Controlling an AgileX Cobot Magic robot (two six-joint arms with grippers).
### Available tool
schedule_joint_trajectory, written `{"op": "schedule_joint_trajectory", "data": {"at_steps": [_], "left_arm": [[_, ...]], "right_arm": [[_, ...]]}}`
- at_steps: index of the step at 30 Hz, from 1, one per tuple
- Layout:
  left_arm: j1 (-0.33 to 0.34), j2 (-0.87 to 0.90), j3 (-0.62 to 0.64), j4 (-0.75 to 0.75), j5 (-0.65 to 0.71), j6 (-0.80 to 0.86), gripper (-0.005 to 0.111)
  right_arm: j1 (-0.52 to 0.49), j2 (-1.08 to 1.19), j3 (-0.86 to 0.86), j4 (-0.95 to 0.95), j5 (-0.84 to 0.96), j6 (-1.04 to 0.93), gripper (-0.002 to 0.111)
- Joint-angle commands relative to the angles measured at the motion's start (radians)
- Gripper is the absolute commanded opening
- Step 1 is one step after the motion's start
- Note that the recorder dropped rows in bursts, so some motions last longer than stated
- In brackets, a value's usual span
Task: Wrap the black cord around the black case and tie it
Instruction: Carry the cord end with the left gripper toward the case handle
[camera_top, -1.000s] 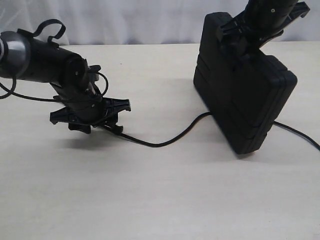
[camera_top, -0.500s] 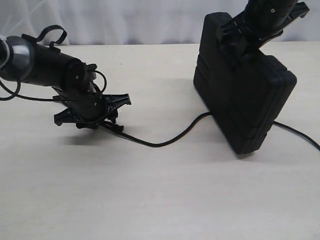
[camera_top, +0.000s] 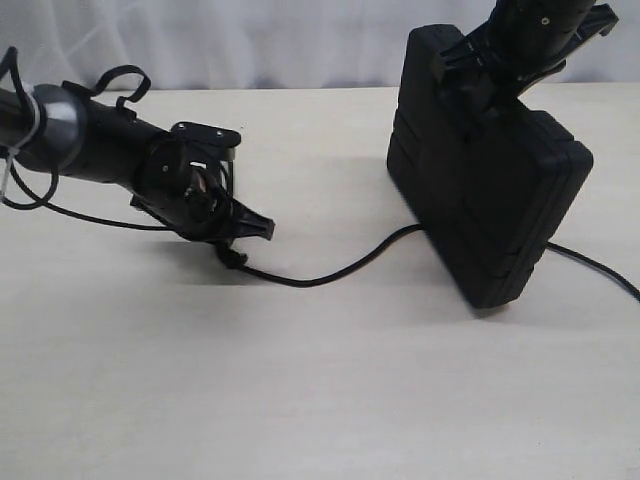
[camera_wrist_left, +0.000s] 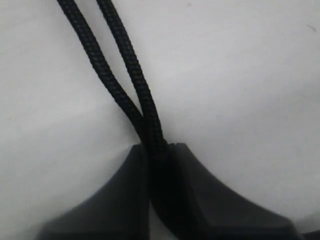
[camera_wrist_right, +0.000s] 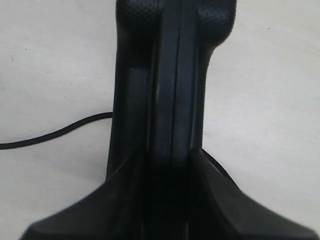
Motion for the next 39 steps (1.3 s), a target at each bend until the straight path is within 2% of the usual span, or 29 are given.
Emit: {"op": "schedule_joint_trajectory", "data": {"at_steps": [1, 5, 7, 17, 20, 21, 25, 30, 34, 39], "left_arm": [[-0.054, -0.008, 0.012, -0.002, -0.021, 0.312, 0.0], [-0.088, -0.059, 0.012, 0.003, -0.017, 0.578, 0.0], [-0.097, -0.089, 0.012, 0.005, -0.022, 0.654, 0.0], [-0.129, -0.199, 0.012, -0.006, -0.043, 0.678, 0.0], [-0.169, -0.203, 0.012, -0.006, -0.051, 0.727, 0.0], [-0.203, -0.203, 0.012, -0.006, -0.064, 0.778, 0.0], [-0.275, -0.203, 0.012, -0.002, -0.133, 0.8, 0.0], [-0.28, -0.235, 0.012, 0.002, -0.094, 0.804, 0.0], [-0.28, -0.3, 0.012, -0.009, -0.121, 0.802, 0.0], [-0.28, -0.292, 0.012, -0.016, -0.001, 0.802, 0.0]], "right_arm": [[-0.003, 0.032, 0.029, 0.033, 0.036, -0.008, 0.004], [-0.003, 0.032, 0.029, 0.033, 0.036, -0.008, 0.004], [-0.003, 0.032, 0.029, 0.033, 0.036, -0.008, 0.004], [-0.003, 0.032, 0.029, 0.033, 0.036, -0.008, 0.004], [-0.003, 0.032, 0.029, 0.033, 0.036, -0.008, 0.004], [-0.003, 0.032, 0.029, 0.033, 0.036, -0.008, 0.004], [-0.003, 0.032, 0.029, 0.033, 0.036, -0.008, 0.004], [-0.003, 0.032, 0.029, 0.033, 0.036, -0.008, 0.004], [-0.003, 0.032, 0.029, 0.033, 0.036, -0.008, 0.004], [-0.003, 0.032, 0.029, 0.033, 0.036, -0.008, 0.004]]}}
